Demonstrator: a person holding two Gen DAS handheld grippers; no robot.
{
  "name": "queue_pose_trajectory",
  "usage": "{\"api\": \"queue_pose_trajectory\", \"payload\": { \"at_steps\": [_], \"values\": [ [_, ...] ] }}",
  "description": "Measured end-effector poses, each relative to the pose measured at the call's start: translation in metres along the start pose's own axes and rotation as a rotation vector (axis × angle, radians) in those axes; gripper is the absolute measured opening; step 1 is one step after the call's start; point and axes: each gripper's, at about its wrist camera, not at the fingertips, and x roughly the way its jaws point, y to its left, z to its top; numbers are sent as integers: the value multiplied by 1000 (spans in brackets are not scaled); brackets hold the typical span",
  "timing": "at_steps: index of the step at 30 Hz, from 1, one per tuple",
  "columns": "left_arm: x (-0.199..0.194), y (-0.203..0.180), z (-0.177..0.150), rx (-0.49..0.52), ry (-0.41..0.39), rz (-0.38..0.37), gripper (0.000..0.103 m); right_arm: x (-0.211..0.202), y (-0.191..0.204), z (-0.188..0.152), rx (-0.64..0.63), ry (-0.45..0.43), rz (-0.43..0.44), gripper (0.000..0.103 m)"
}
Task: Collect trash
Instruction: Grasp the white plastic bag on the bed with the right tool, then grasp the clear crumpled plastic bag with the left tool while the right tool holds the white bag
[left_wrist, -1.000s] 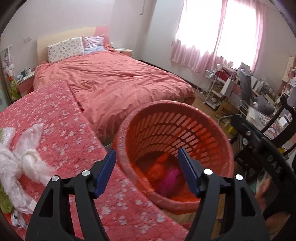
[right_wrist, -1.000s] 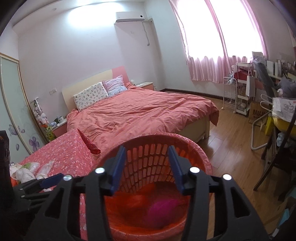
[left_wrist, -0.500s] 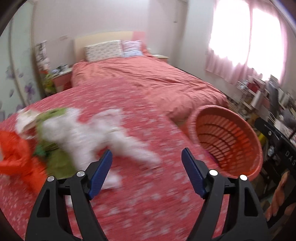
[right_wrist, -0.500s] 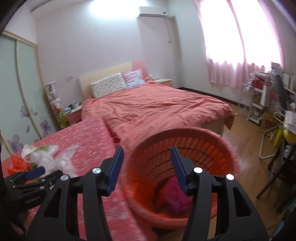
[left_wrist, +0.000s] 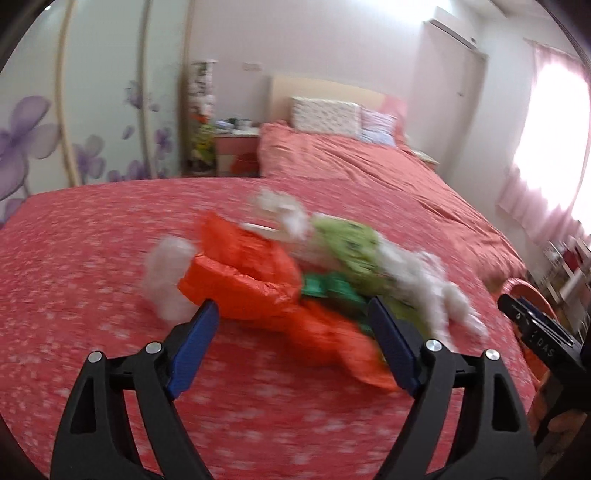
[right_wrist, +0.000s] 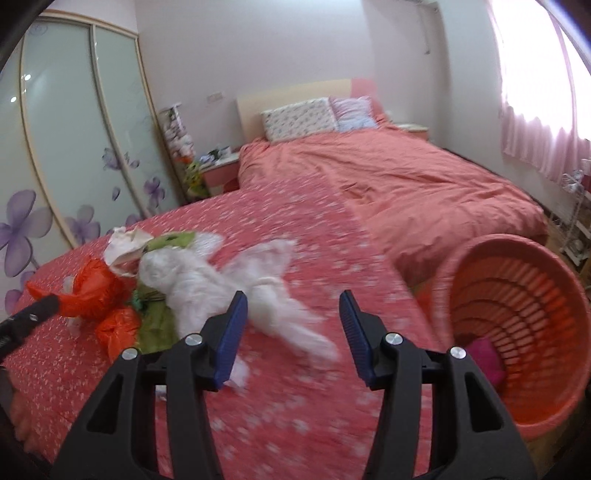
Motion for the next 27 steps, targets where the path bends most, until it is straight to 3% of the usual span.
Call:
{"api": "queue_pose_trajectory", "payload": {
  "at_steps": [5, 9, 11, 13, 17, 27],
  "values": [
    [10, 33, 7, -48, -8, 74, 82, 36, 23, 2, -33, 67, -6, 45],
    [14, 64, 16, -122, -8, 85, 82, 58, 30, 3, -52, 119, -31, 44],
    [14, 73, 17, -136, -11, 100, 82, 68, 29, 1, -55, 159, -52, 30],
    [14, 80, 18, -137, -17, 119, 82, 74, 26, -3, -57, 195, -55, 24],
    [22, 93, 18, -126, -10, 155, 82, 59, 21, -3, -55, 145, -80, 17],
    [56, 110, 11, -110, 49, 134, 74, 42, 12, -7, -45, 121, -76, 17]
  ]
}}
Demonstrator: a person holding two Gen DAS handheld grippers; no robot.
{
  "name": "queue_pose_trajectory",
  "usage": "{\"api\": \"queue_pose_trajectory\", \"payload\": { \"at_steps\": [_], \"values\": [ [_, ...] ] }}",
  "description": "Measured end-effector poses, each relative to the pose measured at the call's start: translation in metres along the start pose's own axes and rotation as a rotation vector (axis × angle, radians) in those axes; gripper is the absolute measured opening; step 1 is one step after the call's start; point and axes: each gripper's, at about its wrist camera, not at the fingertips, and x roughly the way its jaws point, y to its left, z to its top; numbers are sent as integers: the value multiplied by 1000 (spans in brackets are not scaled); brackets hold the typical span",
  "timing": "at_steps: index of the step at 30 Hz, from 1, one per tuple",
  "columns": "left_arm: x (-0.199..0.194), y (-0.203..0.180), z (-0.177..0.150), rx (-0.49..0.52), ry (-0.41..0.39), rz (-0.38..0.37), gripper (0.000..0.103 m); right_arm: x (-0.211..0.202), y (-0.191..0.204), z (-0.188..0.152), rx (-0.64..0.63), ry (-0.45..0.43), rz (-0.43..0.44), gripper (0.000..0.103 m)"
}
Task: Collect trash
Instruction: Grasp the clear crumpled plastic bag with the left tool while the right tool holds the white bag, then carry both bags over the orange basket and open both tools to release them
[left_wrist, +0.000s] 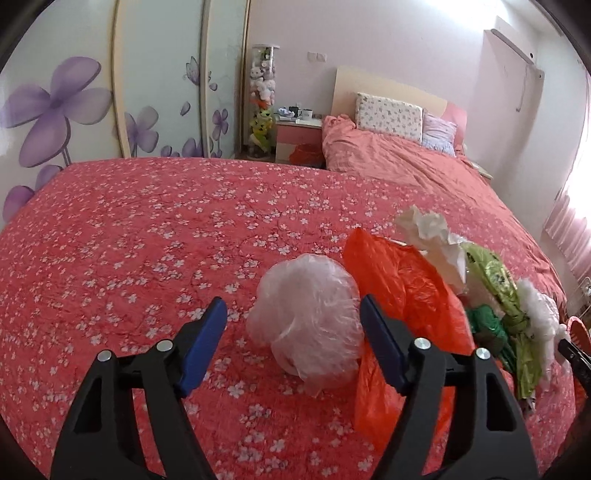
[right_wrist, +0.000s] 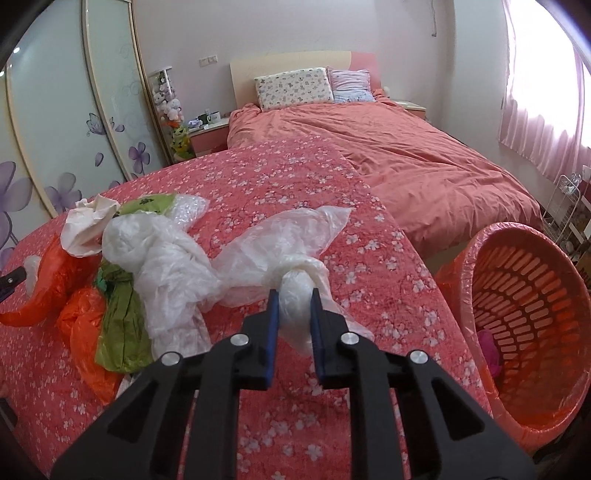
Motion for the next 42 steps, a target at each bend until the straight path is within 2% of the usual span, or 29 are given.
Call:
{"api": "queue_pose_trajectory", "payload": {
  "at_steps": [5, 9, 13, 20, 29, 35, 42],
  "values": [
    [23, -5, 2, 1, 59, -36, 72, 0, 6, -3, -13, 5, 2, 17],
    [36, -8, 0, 17, 99, -46, 48, -2, 8, -3, -22, 2, 3, 17],
    [30, -3, 0, 7, 85, -55, 33, -11, 11, -4, -35, -14, 2, 17],
    [-2, 6, 10, 7, 24, -25, 33, -36, 13, 0, -39, -58, 14, 17],
    [-42, 1, 25, 12, -45, -24, 33, -78, 11, 6, -40, -126, 22, 17],
    [-65, -21, 29, 43, -81, -47, 33, -102, 2, 6, -28, -167, 24, 17],
    [-83, -62, 23, 98, -102, -107, 33, -125, -14, 5, -7, -203, 11, 17]
  ]
}}
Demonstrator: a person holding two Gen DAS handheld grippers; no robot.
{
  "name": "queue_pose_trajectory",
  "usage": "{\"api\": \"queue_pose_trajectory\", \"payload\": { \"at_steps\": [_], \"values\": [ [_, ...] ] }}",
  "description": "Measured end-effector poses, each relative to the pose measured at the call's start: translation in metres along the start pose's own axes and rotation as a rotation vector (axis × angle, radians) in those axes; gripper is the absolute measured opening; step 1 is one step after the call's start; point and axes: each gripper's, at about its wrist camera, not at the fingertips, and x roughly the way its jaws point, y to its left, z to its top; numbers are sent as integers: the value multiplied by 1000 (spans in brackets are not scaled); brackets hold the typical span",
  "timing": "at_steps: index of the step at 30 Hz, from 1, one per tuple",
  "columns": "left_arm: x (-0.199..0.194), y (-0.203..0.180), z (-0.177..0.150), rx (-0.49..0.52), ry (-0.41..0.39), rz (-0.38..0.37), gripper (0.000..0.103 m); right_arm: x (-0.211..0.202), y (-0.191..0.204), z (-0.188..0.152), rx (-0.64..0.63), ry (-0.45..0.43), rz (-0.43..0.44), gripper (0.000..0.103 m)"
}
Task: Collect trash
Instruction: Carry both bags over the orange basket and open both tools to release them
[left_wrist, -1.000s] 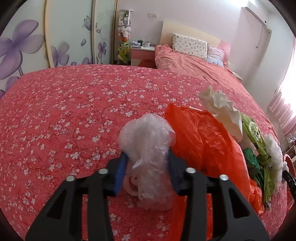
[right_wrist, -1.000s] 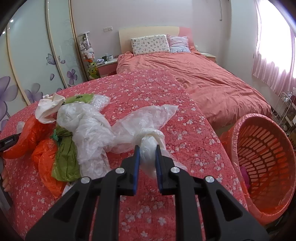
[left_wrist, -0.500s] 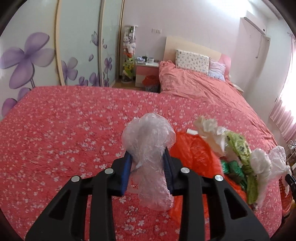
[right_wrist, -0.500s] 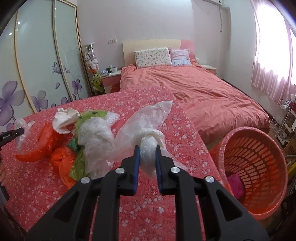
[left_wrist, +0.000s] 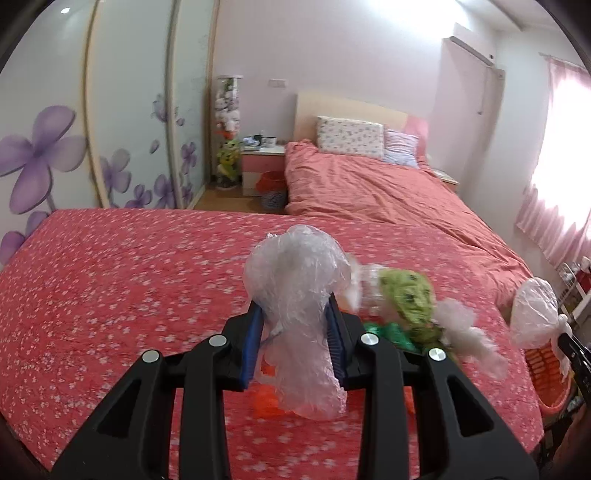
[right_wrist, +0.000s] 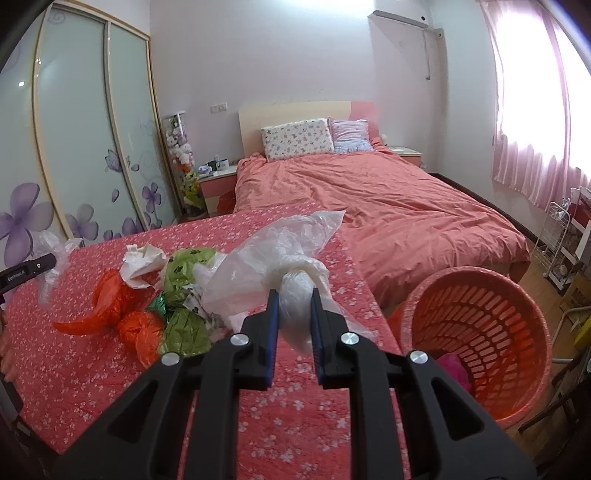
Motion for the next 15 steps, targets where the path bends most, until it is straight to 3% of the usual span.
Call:
{"api": "queue_pose_trajectory", "payload": {
  "at_steps": [15],
  "values": [
    [-6, -92, -14, 121, 0, -173, 33, -31, -54, -5, 72, -46, -68, 17]
  ]
}}
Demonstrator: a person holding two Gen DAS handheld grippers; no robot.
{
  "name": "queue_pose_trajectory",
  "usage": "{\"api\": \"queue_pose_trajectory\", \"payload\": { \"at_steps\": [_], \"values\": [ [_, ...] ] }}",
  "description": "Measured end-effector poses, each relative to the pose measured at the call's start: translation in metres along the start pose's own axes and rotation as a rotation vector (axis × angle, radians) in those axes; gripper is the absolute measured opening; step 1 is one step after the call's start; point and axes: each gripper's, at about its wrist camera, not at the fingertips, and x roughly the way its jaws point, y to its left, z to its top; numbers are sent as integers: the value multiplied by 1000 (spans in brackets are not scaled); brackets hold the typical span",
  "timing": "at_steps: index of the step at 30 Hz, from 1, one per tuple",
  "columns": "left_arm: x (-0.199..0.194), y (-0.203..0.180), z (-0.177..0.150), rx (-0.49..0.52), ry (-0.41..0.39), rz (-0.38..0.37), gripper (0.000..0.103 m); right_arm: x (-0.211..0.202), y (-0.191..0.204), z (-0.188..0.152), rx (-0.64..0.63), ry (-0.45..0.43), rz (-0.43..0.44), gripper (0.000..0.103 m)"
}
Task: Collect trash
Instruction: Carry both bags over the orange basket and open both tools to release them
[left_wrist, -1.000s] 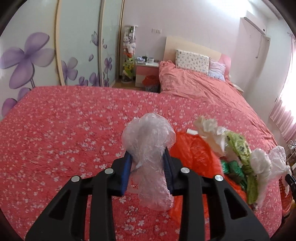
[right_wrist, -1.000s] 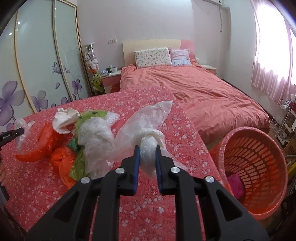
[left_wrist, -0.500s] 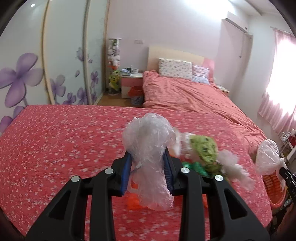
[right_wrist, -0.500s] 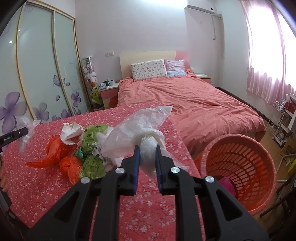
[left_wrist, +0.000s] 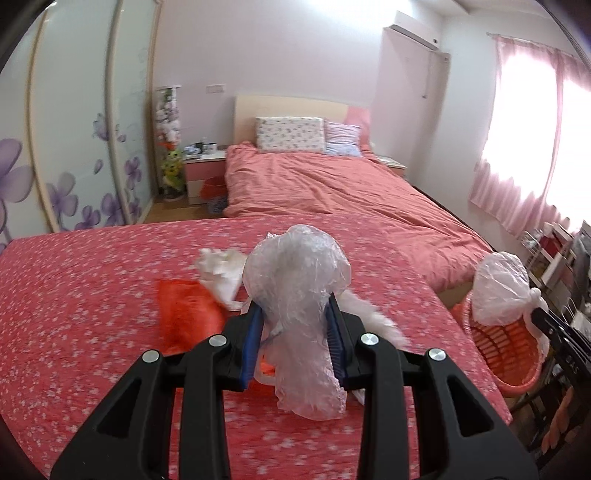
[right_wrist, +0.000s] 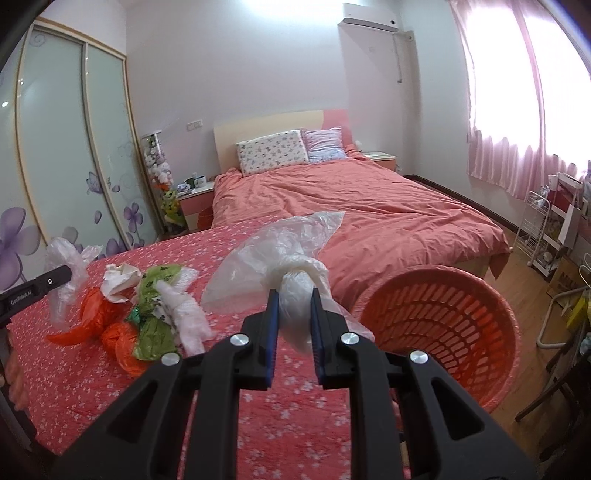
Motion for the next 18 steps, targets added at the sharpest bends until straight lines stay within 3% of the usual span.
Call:
{"api": "queue_pose_trajectory", "payload": {
  "at_steps": [18],
  "values": [
    [26, -115, -14, 102, 48, -215, 33, -13, -75, -7, 113, -22, -103, 17]
  ]
}}
